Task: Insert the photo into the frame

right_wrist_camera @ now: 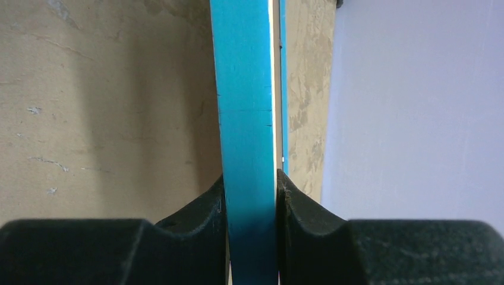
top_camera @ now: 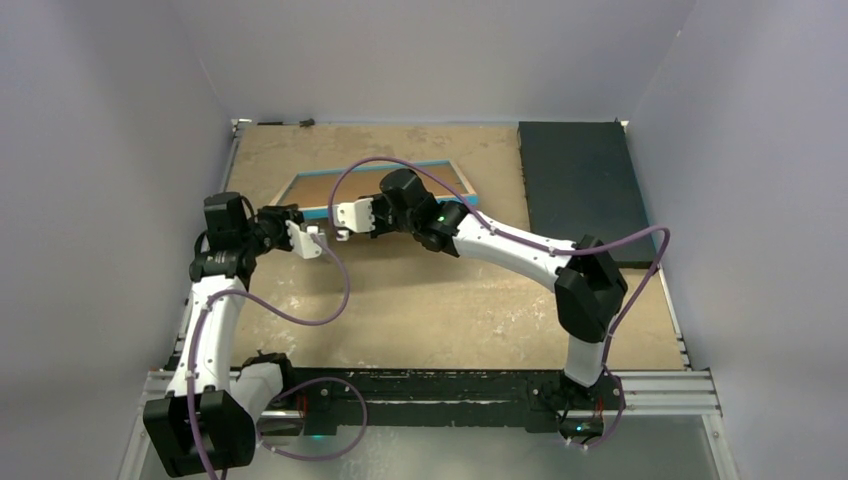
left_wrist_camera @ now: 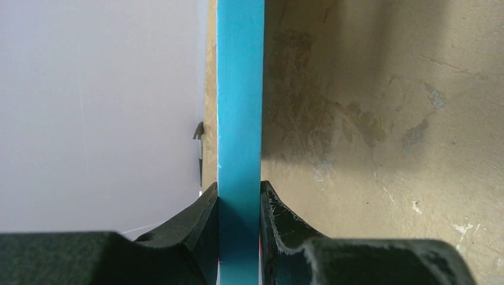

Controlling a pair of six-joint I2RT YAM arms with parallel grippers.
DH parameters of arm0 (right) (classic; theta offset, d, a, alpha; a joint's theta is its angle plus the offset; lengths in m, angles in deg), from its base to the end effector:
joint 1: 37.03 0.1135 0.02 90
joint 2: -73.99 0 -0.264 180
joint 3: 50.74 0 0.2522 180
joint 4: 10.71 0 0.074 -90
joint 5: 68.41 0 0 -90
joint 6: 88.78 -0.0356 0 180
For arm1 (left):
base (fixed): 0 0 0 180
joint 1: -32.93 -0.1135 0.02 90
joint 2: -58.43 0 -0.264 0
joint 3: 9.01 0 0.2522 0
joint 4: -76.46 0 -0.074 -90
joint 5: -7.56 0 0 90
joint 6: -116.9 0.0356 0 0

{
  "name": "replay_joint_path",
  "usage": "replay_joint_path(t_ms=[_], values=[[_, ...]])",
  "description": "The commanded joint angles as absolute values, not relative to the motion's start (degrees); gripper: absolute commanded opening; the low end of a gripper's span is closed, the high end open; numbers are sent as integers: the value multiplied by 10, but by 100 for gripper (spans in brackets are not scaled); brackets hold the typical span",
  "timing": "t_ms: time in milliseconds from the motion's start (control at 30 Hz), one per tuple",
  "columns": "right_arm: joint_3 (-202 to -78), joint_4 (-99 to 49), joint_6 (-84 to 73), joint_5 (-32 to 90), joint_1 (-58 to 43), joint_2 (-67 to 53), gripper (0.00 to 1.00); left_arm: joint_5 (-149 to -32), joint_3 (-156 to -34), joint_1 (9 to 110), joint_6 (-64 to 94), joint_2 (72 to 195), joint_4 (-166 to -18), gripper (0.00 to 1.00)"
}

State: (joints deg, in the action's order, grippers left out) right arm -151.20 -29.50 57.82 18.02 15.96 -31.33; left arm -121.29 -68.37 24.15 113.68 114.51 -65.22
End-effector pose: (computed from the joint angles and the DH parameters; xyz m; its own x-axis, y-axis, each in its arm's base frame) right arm 0.2675 0.3511 0.3028 0.5038 -0.7159 -0.4834 -0.6214 0.0884 -0.7785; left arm 0.2087 0.0096 0.2886 0.3562 0.8418 -0.4056 0.5884 0.1351 0.7972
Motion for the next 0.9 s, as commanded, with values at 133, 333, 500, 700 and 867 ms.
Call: replay_joint_path(t_ms=[133, 333, 500, 700, 867], values=[[-1530, -265, 518, 200, 165, -271, 5, -1258, -692, 241, 1069, 1133, -746, 29], [-1618, -344, 457, 228, 166, -273, 0, -1276, -751, 236, 910, 1140, -763, 79], [-1720, -443, 406, 240, 166, -291, 0, -1438, -843, 148, 774, 1181, -663, 88], [-1792, -508, 331, 276, 166, -284, 0, -1547, -884, 53, 574, 1198, -710, 92], [-1833, -544, 259, 325, 171, -289, 0, -1517, -940, 38, 366, 1210, -768, 93]])
